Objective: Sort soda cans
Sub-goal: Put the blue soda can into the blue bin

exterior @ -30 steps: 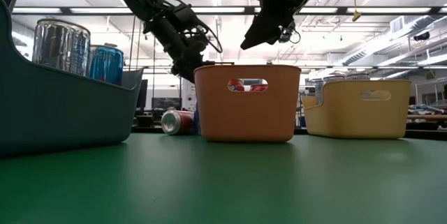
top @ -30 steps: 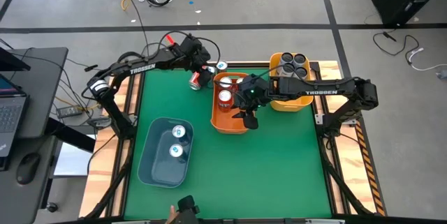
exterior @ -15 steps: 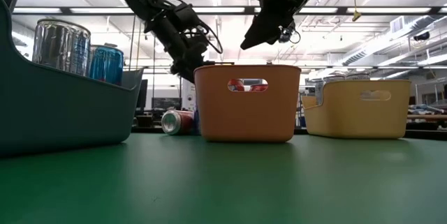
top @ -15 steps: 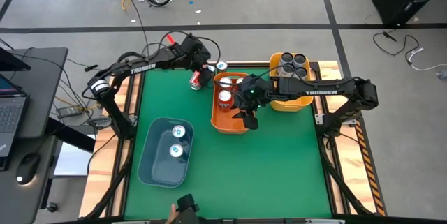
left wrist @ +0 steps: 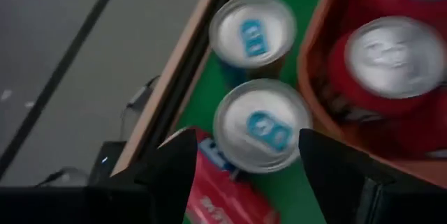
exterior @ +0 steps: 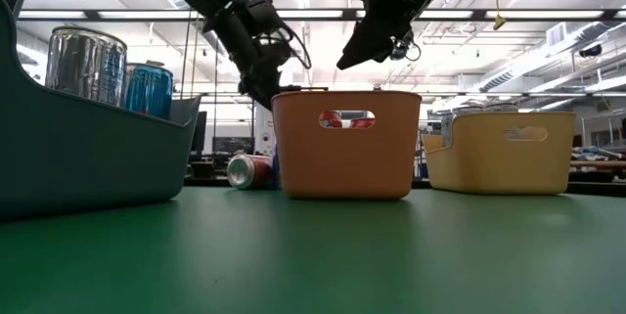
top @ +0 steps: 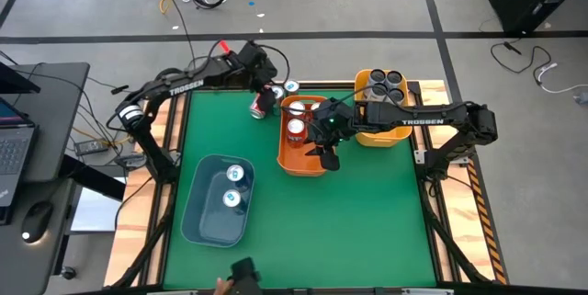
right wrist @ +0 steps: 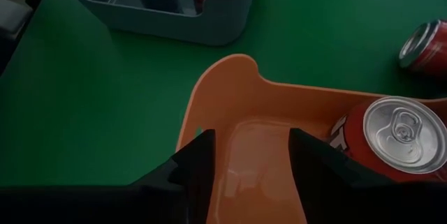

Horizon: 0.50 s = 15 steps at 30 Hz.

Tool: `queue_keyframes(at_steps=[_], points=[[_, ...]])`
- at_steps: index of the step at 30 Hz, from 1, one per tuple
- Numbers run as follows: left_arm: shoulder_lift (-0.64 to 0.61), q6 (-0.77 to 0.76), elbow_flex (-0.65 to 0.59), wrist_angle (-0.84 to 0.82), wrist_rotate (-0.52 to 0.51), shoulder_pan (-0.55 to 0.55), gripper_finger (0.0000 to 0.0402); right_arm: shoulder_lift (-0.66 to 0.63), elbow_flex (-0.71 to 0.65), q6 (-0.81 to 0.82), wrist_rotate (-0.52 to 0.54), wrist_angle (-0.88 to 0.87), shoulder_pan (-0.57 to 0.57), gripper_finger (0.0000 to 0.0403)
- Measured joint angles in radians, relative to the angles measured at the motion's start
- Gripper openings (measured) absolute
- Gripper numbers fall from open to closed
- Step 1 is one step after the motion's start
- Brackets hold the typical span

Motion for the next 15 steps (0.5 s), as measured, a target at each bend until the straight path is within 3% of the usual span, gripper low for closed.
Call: queue_keyframes(at_steps=[4,15], points=[[0.0,-0.01,0.034,-0.003,0.058,0.0,0.0257,0.0,0.0,-0.003,-0.001,0.0,0.001,0.0166],[0.006,-0.052,0.036,-0.026,0.06,-0.003,0.0314,0.001,-0.048,0.0,-0.026,0.015,0.003,0.0167]])
